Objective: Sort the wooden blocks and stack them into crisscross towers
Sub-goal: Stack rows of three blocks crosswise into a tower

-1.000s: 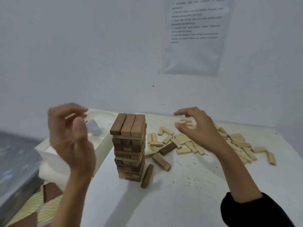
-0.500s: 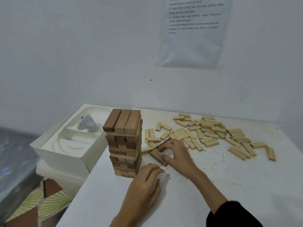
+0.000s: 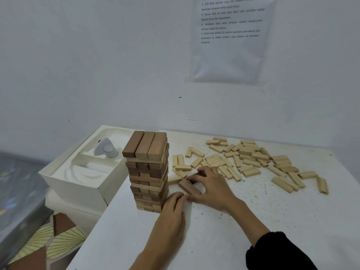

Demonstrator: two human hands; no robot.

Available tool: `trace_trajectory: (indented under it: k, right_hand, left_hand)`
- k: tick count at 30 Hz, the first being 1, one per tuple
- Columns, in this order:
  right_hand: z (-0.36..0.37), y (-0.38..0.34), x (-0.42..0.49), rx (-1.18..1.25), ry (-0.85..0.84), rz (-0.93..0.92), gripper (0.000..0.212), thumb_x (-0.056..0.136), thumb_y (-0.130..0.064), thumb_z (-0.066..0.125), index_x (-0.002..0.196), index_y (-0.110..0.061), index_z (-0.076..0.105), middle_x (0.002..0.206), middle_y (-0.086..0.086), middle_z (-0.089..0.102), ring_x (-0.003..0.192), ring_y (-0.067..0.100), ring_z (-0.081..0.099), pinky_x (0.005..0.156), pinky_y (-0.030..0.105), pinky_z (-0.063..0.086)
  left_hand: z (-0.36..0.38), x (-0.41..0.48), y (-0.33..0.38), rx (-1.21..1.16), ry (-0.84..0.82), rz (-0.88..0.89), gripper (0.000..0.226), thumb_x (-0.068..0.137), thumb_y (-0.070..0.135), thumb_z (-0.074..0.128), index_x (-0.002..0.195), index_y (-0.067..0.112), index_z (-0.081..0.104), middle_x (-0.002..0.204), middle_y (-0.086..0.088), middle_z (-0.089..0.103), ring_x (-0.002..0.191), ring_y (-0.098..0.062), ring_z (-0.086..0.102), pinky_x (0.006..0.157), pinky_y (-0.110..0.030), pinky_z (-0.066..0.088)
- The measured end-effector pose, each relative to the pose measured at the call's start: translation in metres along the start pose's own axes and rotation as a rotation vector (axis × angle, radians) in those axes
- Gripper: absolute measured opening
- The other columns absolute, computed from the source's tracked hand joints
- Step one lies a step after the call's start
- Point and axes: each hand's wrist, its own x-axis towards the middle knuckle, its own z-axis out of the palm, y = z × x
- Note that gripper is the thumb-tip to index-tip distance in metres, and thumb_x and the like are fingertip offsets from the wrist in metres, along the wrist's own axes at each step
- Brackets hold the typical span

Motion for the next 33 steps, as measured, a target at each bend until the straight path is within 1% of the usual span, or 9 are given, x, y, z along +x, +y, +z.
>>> trace_trajectory:
  k: [2, 5, 11, 16, 18, 21, 24, 27, 33]
  right_hand:
    - [-0.009, 0.001, 0.0, -0.06, -0.098, 0.028, 0.075, 0.07, -0.064, 0.066, 0.136, -0.041, 0.041, 0.132, -0.002, 0.031, 0.124, 0.018, 0.024, 0.096, 0.033, 0.023]
    - [-0.021, 0.007, 0.001, -0.152, -0.203, 0.069, 0.085, 0.069, -0.062, 0.069, 0.142, -0.038, 0.032, 0.127, 0.002, 0.034, 0.121, 0.021, 0.027, 0.092, 0.033, 0.027]
    - [-0.03, 0.019, 0.0, -0.029, -0.232, 0.158, 0.067, 0.084, -0.034, 0.067, 0.143, -0.03, 0.036, 0.124, 0.007, 0.043, 0.117, 0.024, 0.041, 0.09, 0.033, 0.04]
    - [-0.033, 0.02, -0.003, 0.098, -0.247, 0.174, 0.076, 0.077, -0.029, 0.076, 0.143, -0.023, 0.038, 0.12, 0.002, 0.044, 0.102, 0.017, 0.048, 0.081, 0.026, 0.041]
    - [-0.037, 0.021, -0.005, 0.104, -0.289, 0.172, 0.083, 0.074, -0.027, 0.078, 0.144, -0.02, 0.034, 0.124, 0.003, 0.043, 0.106, 0.018, 0.048, 0.081, 0.024, 0.037]
    - [-0.044, 0.024, -0.011, 0.096, -0.347, 0.172, 0.09, 0.071, -0.021, 0.08, 0.145, -0.02, 0.03, 0.114, -0.003, 0.042, 0.106, 0.016, 0.047, 0.083, 0.024, 0.039]
    - [-0.046, 0.031, -0.017, 0.063, -0.363, 0.173, 0.094, 0.067, -0.021, 0.083, 0.146, -0.023, 0.031, 0.105, -0.009, 0.042, 0.095, 0.01, 0.045, 0.084, 0.024, 0.04]
    - [-0.046, 0.038, -0.023, 0.126, -0.327, 0.211, 0.097, 0.063, -0.024, 0.086, 0.145, -0.026, 0.033, 0.101, -0.01, 0.049, 0.089, 0.008, 0.048, 0.078, 0.022, 0.039]
    - [-0.053, 0.043, -0.026, 0.205, -0.364, 0.137, 0.104, 0.057, -0.023, 0.089, 0.143, -0.032, 0.032, 0.098, -0.009, 0.046, 0.078, 0.001, 0.043, 0.079, 0.023, 0.04]
  left_hand:
    - [0.003, 0.003, 0.0, -0.007, 0.017, -0.032, 0.038, 0.097, 0.012, 0.041, 0.134, 0.01, 0.047, 0.135, -0.002, 0.043, 0.127, -0.014, 0.039, 0.105, -0.023, 0.035]
    - [0.003, 0.011, 0.004, 0.005, -0.007, -0.118, 0.045, 0.099, 0.012, 0.039, 0.144, 0.01, 0.035, 0.147, -0.004, 0.033, 0.136, -0.02, 0.031, 0.111, -0.029, 0.029]
    - [0.008, 0.023, 0.021, 0.102, 0.061, -0.239, 0.063, 0.084, 0.022, 0.02, 0.145, 0.012, 0.032, 0.145, -0.007, 0.034, 0.129, -0.026, 0.033, 0.108, -0.035, 0.028]
    - [0.019, 0.038, 0.028, 0.011, -0.022, -0.39, 0.075, 0.082, 0.037, 0.018, 0.15, 0.016, -0.002, 0.158, 0.0, -0.002, 0.142, -0.021, 0.003, 0.114, -0.029, -0.005]
    - [0.022, 0.042, 0.029, 0.021, -0.043, -0.382, 0.079, 0.077, 0.044, 0.009, 0.15, 0.018, -0.008, 0.158, 0.004, -0.005, 0.142, -0.019, 0.003, 0.114, -0.029, -0.004]
    - [0.021, 0.044, 0.028, 0.049, -0.081, -0.296, 0.074, 0.081, 0.042, 0.005, 0.151, 0.019, 0.001, 0.157, 0.008, 0.003, 0.136, -0.012, 0.01, 0.112, -0.031, 0.011]
    - [0.018, 0.047, 0.027, -0.026, -0.14, -0.148, 0.057, 0.092, 0.031, 0.021, 0.148, 0.021, 0.021, 0.154, 0.009, 0.014, 0.134, -0.008, 0.011, 0.112, -0.03, 0.017]
    - [0.013, 0.049, 0.031, -0.054, -0.196, -0.019, 0.055, 0.093, 0.033, 0.02, 0.144, 0.018, 0.031, 0.15, 0.006, 0.023, 0.133, -0.008, 0.015, 0.107, -0.025, 0.019]
    - [0.003, 0.051, 0.036, -0.105, -0.281, -0.088, 0.053, 0.098, 0.037, 0.038, 0.145, 0.02, 0.02, 0.151, 0.007, 0.007, 0.136, -0.009, 0.007, 0.112, -0.031, 0.015]
